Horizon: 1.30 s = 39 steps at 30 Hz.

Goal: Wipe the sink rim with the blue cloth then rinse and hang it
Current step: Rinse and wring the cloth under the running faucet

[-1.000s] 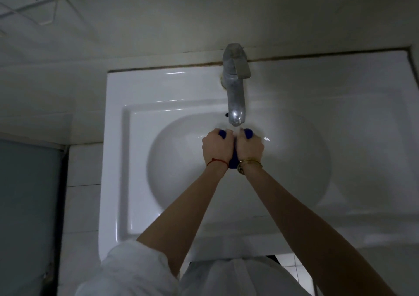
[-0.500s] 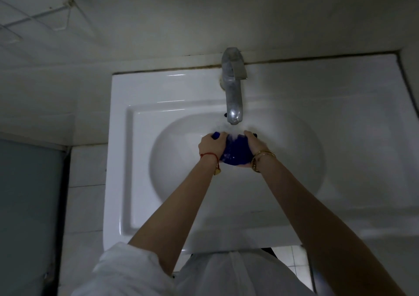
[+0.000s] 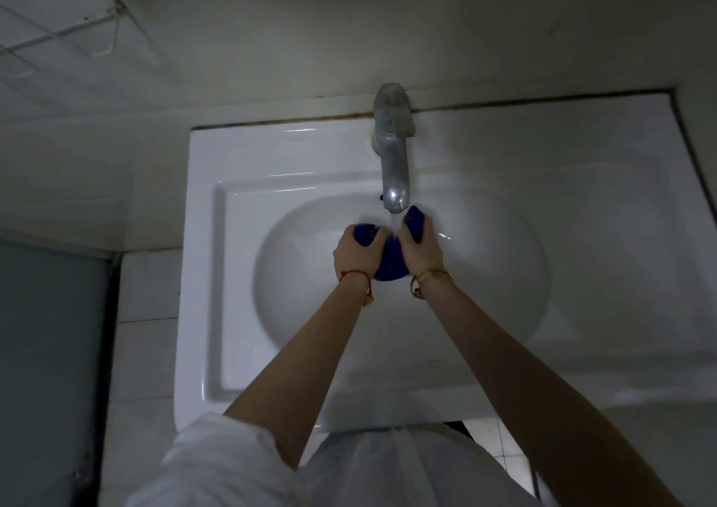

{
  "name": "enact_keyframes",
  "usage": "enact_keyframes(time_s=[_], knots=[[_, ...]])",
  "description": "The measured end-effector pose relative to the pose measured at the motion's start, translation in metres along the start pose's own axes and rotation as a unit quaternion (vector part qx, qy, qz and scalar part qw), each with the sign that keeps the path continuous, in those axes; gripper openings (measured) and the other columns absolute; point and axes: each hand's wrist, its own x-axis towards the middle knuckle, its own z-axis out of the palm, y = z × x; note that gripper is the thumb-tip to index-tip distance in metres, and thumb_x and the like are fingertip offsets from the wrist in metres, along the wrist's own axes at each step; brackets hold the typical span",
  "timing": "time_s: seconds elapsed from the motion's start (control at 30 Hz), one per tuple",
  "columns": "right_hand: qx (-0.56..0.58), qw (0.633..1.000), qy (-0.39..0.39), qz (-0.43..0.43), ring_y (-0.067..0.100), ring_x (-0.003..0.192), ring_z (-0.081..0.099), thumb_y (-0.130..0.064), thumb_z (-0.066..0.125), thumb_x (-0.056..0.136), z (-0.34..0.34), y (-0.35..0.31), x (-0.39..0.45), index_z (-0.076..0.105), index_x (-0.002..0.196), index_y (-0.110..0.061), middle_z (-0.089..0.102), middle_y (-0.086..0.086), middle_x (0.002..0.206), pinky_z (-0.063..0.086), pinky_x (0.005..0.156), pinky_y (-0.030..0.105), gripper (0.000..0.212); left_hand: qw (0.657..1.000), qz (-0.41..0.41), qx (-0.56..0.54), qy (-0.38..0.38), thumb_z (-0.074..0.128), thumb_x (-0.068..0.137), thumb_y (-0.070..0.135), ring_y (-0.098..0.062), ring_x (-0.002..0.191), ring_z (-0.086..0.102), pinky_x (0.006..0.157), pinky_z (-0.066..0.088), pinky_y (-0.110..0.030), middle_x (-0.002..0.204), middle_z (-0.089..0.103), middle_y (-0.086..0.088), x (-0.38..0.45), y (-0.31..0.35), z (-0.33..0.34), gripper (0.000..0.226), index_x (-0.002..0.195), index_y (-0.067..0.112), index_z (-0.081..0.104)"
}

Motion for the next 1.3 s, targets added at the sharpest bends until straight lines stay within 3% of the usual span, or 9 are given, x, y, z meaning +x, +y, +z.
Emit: enact_keyframes(time_s=[0.13,0.23,0.3,0.53,0.63,0.8,1.0,1.1,1.3], knots=[[0.033,0.999,-0.007,-0.022,0.013,0.09,0.059,-0.048,0.06,0.089,0.008,0.004,-0.003,0.051,0.124,-0.031,0.061,-0.009,0.099,0.047,0.077,0.029,0.04,0.998,0.047,-0.026,0.014,0.063,0.092,0.036,-0.008,0.086,0.057,0.069,0.043,-0.015,0.101,0.063,0.007,-0.002,-0.004,0.002,0.028,0.116,0.022,0.061],[0.031,0.998,0.049,-0.014,0.011,0.079,0.061,-0.051,0.063,0.085,0.016,0.007,-0.002,0.057,0.103,-0.025,0.062,-0.008,0.087,0.049,0.069,0.027,0.032,0.997,0.061,-0.031,0.019,0.063,0.092,0.036,-0.001,0.07,0.057,0.057,0.041,-0.012,0.08,0.062,0.011,-0.003,-0.002,0.008,0.013,0.097,0.024,0.06],[0.019,0.996,0.089,-0.005,0.011,0.072,0.06,-0.049,0.064,0.084,0.022,0.005,0.0,0.058,0.095,-0.023,0.062,-0.006,0.081,0.047,0.063,0.025,0.03,0.998,0.054,-0.032,0.031,0.061,0.094,0.038,0.0,0.064,0.055,0.052,0.039,-0.011,0.072,0.059,0.01,-0.002,0.0,0.012,0.018,0.091,0.02,0.06],[0.043,0.986,0.163,0.005,0.006,0.047,0.042,-0.02,0.063,0.074,0.028,-0.008,0.009,0.046,0.054,-0.021,0.047,-0.007,0.051,0.029,0.036,0.008,0.026,0.994,0.057,-0.055,0.072,0.057,0.094,0.026,-0.002,0.045,0.04,0.043,0.035,-0.007,0.054,0.045,0.006,0.001,0.006,0.018,0.036,0.062,0.016,0.043],[0.058,0.985,0.163,-0.016,0.005,0.045,0.037,-0.01,0.059,0.073,0.028,-0.007,0.008,0.039,0.049,-0.021,0.04,-0.009,0.047,0.028,0.036,0.01,0.033,0.994,0.052,-0.056,0.073,0.056,0.089,0.017,-0.004,0.04,0.034,0.039,0.029,-0.01,0.049,0.034,0.006,0.002,0.008,0.018,0.041,0.054,0.018,0.032],[0.052,0.986,0.127,-0.093,-0.001,0.046,0.044,-0.011,0.06,0.082,0.022,0.002,0.005,0.042,0.056,-0.023,0.043,-0.009,0.053,0.034,0.046,0.007,0.034,0.996,0.017,-0.059,0.061,0.059,0.086,0.02,-0.008,0.047,0.04,0.046,0.034,-0.018,0.05,0.044,0.004,0.004,0.004,0.017,0.037,0.053,0.017,0.042],[0.049,0.991,0.052,-0.113,0.016,0.081,0.061,-0.026,0.06,0.091,0.015,0.008,-0.001,0.055,0.093,-0.025,0.063,0.002,0.089,0.051,0.073,0.027,0.006,0.996,-0.006,-0.077,0.048,0.063,0.088,0.036,-0.012,0.079,0.059,0.068,0.044,-0.023,0.09,0.064,0.004,0.003,0.003,0.013,0.017,0.098,0.022,0.06],[0.063,0.994,0.067,-0.062,0.009,0.076,0.059,-0.03,0.061,0.087,0.016,0.004,-0.002,0.056,0.087,-0.028,0.061,-0.004,0.084,0.045,0.064,0.024,0.006,0.995,0.03,-0.067,0.064,0.061,0.091,0.036,-0.01,0.081,0.059,0.068,0.044,-0.021,0.092,0.064,0.006,0.001,0.005,0.014,0.015,0.101,0.024,0.061],[0.001,0.989,0.148,-0.006,0.008,0.05,0.05,-0.037,0.064,0.079,0.02,-0.011,0.007,0.054,0.059,-0.019,0.055,-0.005,0.056,0.036,0.045,0.02,0.029,0.992,0.026,-0.085,0.091,0.062,0.09,0.033,-0.003,0.046,0.042,0.043,0.035,-0.01,0.055,0.052,0.006,-0.002,0.01,0.026,0.035,0.062,0.015,0.054]])
